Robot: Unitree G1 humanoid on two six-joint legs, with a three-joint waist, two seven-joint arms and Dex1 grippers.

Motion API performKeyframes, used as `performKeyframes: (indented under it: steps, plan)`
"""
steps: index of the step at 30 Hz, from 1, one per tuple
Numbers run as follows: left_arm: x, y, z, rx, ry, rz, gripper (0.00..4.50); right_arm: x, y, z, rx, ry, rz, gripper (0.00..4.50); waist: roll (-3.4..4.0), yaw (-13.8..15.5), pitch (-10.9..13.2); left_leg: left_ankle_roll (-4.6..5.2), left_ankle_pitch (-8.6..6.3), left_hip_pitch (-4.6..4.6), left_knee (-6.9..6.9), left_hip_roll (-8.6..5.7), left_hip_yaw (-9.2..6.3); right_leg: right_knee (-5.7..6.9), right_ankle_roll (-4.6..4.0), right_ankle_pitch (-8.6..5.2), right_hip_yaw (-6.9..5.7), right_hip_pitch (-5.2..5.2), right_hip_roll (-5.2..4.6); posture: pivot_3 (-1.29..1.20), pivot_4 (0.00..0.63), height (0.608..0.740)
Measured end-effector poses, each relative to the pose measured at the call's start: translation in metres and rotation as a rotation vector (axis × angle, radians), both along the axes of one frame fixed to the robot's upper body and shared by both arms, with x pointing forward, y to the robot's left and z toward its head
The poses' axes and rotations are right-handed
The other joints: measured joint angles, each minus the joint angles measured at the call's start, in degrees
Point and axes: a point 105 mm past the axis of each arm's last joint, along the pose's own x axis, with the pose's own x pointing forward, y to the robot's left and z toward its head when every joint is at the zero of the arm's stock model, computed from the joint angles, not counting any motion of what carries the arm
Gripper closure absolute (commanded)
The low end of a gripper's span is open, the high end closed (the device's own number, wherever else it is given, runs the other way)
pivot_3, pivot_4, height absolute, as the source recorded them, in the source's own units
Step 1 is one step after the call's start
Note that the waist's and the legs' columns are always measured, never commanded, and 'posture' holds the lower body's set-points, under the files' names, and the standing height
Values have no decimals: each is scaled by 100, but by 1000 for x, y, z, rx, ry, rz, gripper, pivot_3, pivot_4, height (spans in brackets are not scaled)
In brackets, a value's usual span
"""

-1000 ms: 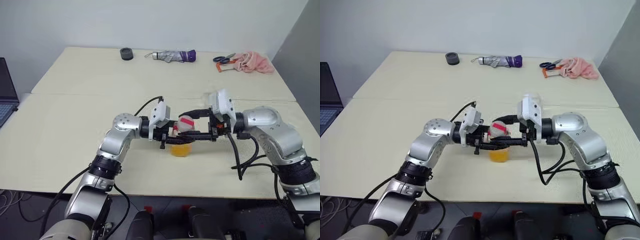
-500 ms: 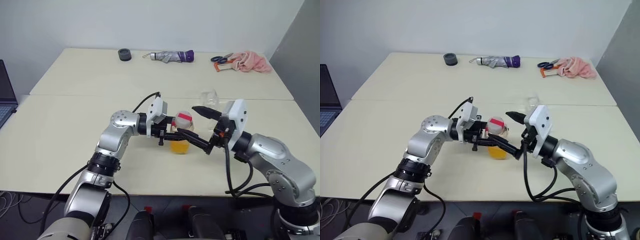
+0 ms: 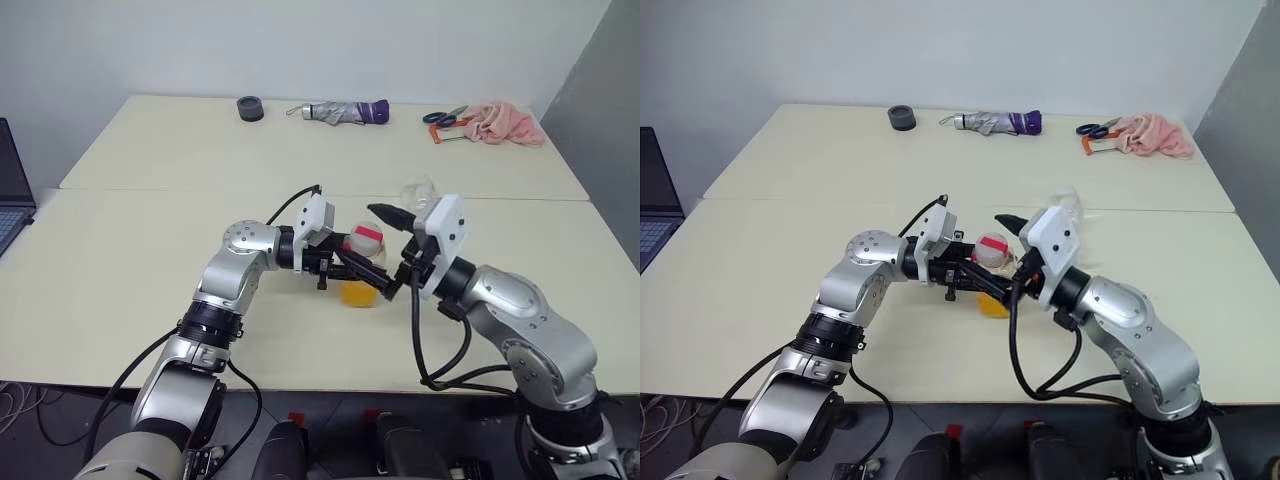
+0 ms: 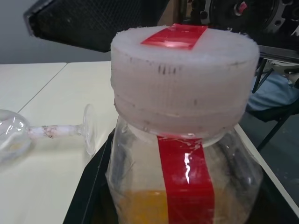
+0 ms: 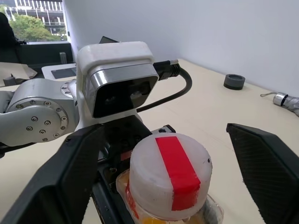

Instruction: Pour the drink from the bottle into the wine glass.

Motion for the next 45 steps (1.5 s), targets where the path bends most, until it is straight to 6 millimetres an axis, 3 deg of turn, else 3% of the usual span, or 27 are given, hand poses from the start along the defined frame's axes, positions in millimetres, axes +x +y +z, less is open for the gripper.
performKeyframes:
  steps: [5,12,19,22,25,29,34,37,45]
  plan:
    - [0,0,0,6,-6,3,2683,2,2,0,11,8,9,2631,0,0,0,0,0,0,0,0,0,0,0,0,0,0,0,0,150,740]
    - [-1,0,-2,12,-6,-3,2685,2,1,-1,-53,-1,113,2612,0,0,0,0,0,0,0,-2,0,0,0,0,-1,0,-1,0,150,740]
    - [-5,-4,-6,42,-14,-34,2685,15,-9,3,-296,-40,503,2612,6,-34,4,2,-1,9,-2,3,3,1,-2,0,-2,1,5,0,150,740]
    - [-3,-5,-7,50,-12,-18,2686,22,-11,2,-319,-26,567,2612,6,-29,4,2,-1,3,-3,4,-4,3,-9,-4,-8,0,5,0,150,740]
    - [-2,-5,-7,46,-10,-3,2686,26,-13,0,-303,-22,539,1612,6,2,4,2,-1,-4,-4,3,-5,2,-11,-5,-9,-4,-10,0,150,740]
    - [3,2,-2,23,-18,40,2686,31,-36,-6,-231,17,375,236,8,31,6,2,-1,-8,1,1,-4,6,-9,-5,-6,-4,-39,0,150,740]
    - [6,0,-2,11,-16,64,2686,5,-48,20,-72,-42,184,199,8,30,5,2,-1,-8,-3,0,-10,4,-7,-6,-10,-2,-36,0,150,740]
    - [8,0,-3,10,-11,73,2686,-8,-41,6,-16,17,81,199,8,13,6,1,0,-3,-1,-3,-7,14,-7,-7,-7,-2,-25,0,150,740]
    - [13,-4,-4,4,-5,75,2686,-3,-33,8,90,27,-260,199,9,-11,6,-6,4,7,2,-2,-5,33,1,-15,-1,-4,0,0,150,740]
